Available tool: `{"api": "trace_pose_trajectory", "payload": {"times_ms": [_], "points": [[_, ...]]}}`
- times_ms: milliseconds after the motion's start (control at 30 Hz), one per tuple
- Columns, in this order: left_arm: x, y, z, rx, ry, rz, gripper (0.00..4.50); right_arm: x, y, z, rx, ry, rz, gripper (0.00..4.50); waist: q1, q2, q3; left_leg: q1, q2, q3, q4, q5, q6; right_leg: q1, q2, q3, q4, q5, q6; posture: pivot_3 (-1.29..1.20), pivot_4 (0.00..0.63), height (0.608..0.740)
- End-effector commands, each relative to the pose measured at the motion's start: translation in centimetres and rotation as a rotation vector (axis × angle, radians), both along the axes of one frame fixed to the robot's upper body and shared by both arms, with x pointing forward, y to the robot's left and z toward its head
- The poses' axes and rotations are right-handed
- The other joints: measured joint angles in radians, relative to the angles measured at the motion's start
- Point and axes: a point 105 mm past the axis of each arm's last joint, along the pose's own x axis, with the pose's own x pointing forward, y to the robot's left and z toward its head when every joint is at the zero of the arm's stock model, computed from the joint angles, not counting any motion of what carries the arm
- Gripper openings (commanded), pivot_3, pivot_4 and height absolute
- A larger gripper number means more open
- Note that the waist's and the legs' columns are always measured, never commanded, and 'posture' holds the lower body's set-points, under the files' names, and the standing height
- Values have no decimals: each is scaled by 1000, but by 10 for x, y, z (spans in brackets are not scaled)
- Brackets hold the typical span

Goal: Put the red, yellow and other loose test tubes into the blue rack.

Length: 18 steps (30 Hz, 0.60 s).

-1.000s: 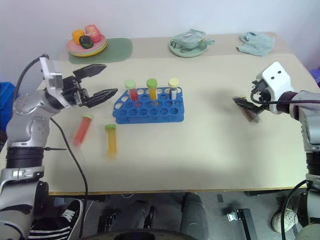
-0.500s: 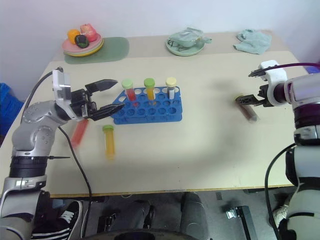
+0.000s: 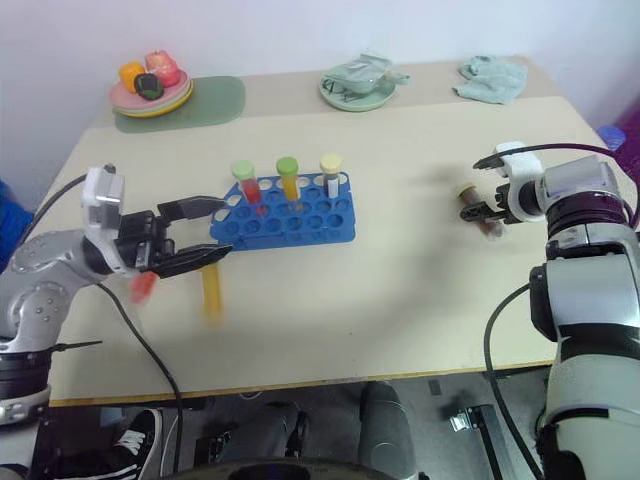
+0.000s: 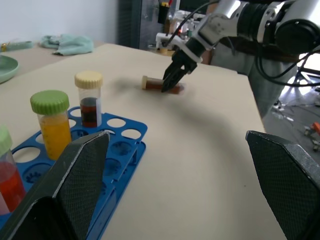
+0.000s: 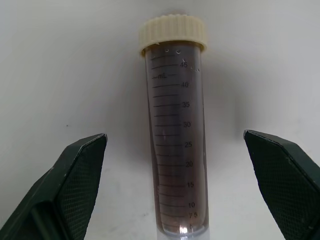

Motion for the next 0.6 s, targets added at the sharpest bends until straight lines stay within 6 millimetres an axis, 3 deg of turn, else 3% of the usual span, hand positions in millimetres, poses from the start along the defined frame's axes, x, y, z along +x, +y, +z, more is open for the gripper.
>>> {"api": "trace_pose_trajectory", "payload": {"times_ms": [33, 467, 600], "points": [[-10, 6, 6, 5, 1, -12, 4479, 9, 6, 13, -8, -53, 22, 4500, -3, 0, 0, 0, 0, 0, -1, 0, 0, 0, 0, 0, 0, 0, 0, 0, 150, 740], [-12, 6, 1, 62, -109, 25, 4479, 9, 13, 4, -37, -5, 51, 4500, -4, 0, 0, 0, 0, 1, 0, 0, 0, 0, 0, 1, 0, 0, 0, 0, 150, 740], [-11, 5, 2, 48, -113, 33, 4500, 9, 12, 1, -41, -2, 49, 3180, -1, 0, 0, 0, 0, 1, 0, 0, 0, 0, 0, 1, 0, 0, 0, 0, 150, 740]]}}
